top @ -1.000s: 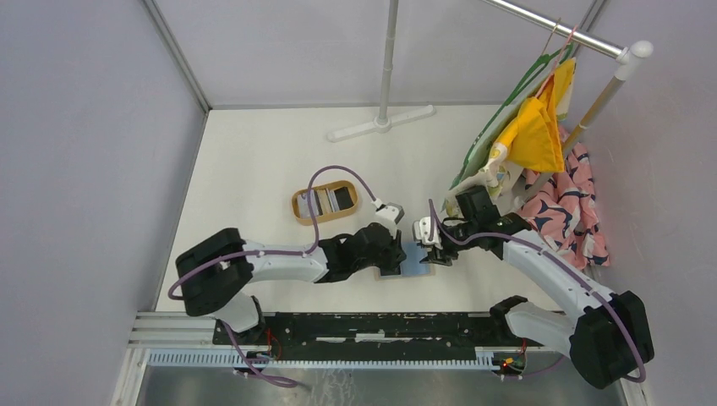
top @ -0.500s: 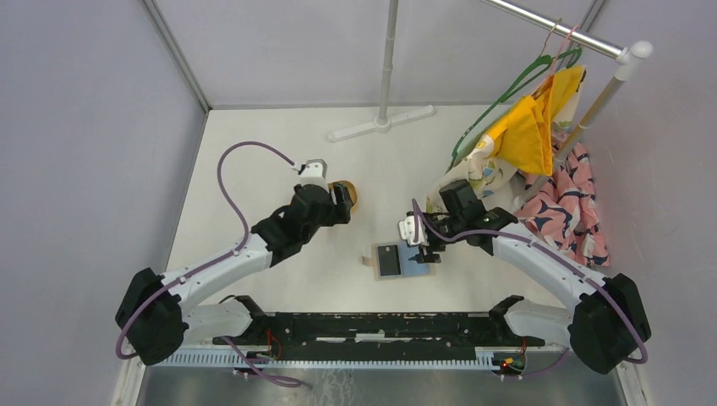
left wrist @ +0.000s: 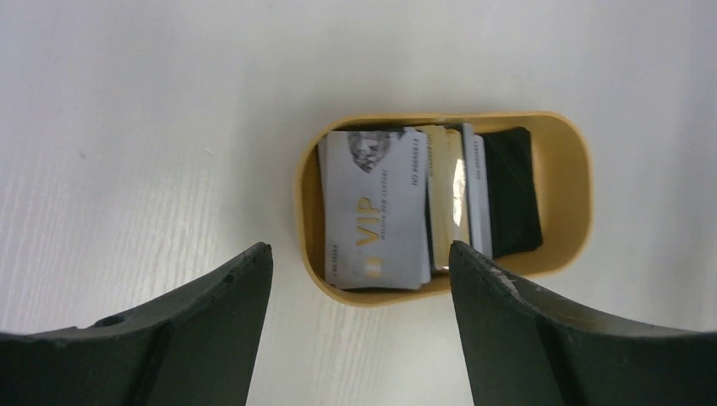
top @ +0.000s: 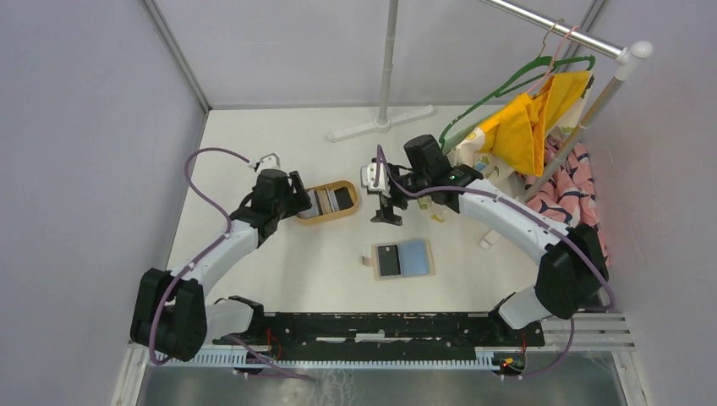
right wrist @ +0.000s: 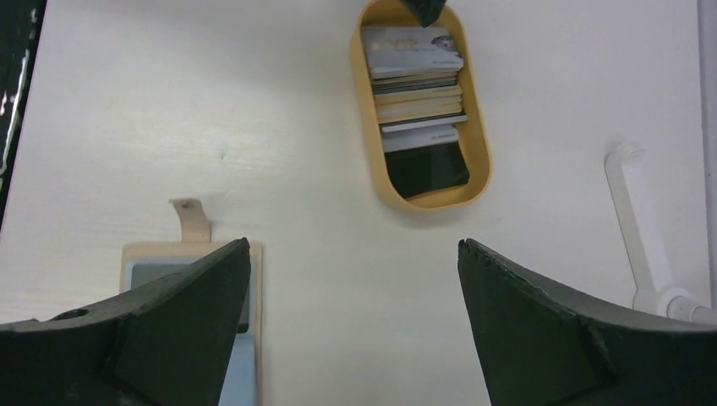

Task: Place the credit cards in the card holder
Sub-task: Pick up the credit card from the storage box.

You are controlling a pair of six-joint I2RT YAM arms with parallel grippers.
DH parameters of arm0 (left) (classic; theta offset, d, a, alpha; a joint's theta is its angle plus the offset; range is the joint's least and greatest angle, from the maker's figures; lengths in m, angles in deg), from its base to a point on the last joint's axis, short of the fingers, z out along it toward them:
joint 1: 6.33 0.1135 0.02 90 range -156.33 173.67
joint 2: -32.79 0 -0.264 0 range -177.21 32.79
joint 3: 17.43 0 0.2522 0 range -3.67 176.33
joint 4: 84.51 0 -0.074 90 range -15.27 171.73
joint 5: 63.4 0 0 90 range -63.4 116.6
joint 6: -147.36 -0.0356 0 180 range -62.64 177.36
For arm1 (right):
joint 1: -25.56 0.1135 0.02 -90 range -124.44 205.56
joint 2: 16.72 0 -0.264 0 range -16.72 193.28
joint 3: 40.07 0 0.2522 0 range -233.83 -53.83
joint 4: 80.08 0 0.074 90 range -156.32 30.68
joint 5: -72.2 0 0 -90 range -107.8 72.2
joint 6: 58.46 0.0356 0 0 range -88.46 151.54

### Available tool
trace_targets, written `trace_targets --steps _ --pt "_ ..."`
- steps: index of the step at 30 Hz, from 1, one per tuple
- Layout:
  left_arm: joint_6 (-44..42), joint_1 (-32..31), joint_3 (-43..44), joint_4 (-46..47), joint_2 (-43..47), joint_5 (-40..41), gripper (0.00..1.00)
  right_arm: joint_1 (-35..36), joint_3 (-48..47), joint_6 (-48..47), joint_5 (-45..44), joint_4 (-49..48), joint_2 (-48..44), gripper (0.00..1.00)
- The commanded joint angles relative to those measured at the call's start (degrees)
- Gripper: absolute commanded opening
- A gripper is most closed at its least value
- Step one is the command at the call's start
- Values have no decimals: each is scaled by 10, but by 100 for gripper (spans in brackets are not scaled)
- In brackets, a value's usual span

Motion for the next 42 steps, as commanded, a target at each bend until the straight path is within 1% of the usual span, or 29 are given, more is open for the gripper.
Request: trace_targets --steps 1,4,7,10,14,19,21,28,29,30,33,37,42 --pt "34 68 -1 55 -35 -72 81 5 -82 159 57 -87 71 98" --pt "41 100 -13 84 -44 -107 77 7 -122 229 82 -105 125 98" --pt "36 110 -9 110 -63 -133 69 8 -129 286 57 -148 153 98" --pt "30 111 0 112 -94 -163 54 8 -134 343 41 -180 178 98" --pt "25 111 10 94 -121 -158 40 8 -138 434 41 -224 206 98" --pt "23 110 11 65 -131 -125 39 9 -145 535 23 -249 233 98" --pt "22 109 12 63 -136 -124 36 9 -145 573 9 -266 240 98" --pt "17 90 21 60 -148 -135 8 9 -105 709 8 -331 252 98" --pt "18 86 21 58 -148 -135 4 9 -98 722 6 -338 252 96" --pt "19 82 21 56 -146 -135 3 9 -90 733 -2 -339 252 93" --pt "28 69 19 54 -138 -132 2 8 -66 752 -31 -335 249 84" --pt "46 44 13 53 -119 -117 2 8 -39 763 -61 -331 242 81" --pt "81 5 15 50 -105 -93 2 9 -31 768 -92 -316 248 76"
